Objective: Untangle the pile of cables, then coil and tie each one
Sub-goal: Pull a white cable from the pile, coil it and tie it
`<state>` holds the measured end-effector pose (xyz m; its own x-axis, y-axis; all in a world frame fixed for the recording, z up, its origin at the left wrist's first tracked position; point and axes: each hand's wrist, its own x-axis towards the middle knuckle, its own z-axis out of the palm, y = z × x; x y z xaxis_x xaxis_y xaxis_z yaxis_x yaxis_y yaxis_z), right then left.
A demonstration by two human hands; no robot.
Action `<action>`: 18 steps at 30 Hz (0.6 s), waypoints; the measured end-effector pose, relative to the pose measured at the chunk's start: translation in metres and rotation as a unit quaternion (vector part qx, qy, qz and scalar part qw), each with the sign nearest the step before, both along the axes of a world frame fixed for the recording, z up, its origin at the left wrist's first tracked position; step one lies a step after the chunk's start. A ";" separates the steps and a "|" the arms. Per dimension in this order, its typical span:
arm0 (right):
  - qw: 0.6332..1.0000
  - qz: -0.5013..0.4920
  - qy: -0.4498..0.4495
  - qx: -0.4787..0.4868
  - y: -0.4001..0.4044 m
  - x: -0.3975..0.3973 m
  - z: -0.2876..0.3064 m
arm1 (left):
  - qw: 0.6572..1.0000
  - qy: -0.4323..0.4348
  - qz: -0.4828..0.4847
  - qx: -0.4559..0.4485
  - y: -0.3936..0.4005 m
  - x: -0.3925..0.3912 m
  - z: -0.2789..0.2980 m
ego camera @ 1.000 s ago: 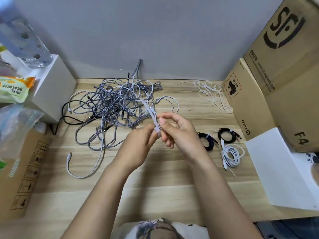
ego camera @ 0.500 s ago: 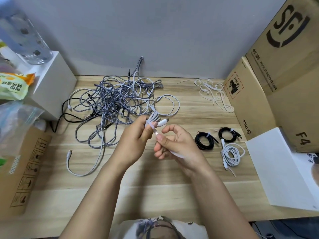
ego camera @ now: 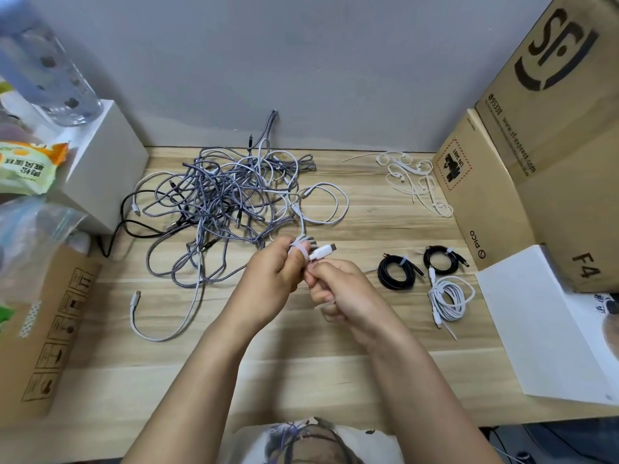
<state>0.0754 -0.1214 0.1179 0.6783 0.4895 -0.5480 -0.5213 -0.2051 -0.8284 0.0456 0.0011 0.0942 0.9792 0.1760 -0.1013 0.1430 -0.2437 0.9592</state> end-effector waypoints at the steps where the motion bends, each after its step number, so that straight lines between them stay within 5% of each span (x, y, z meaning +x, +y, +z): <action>1: 1.000 -0.001 -0.005 0.009 0.001 -0.002 0.001 | 1.000 -0.001 0.004 -0.015 0.000 0.001 0.001; 8: 0.992 0.020 -0.051 0.113 -0.004 -0.002 0.008 | 0.996 -0.010 0.052 -0.077 -0.006 0.002 0.010; 14: 0.995 0.045 -0.077 0.052 -0.010 0.005 -0.003 | 0.993 -0.056 0.035 0.098 -0.001 -0.003 0.004; 18: 0.998 0.017 -0.063 -0.001 -0.003 -0.002 -0.004 | 0.992 -0.046 0.036 0.113 -0.006 -0.003 0.004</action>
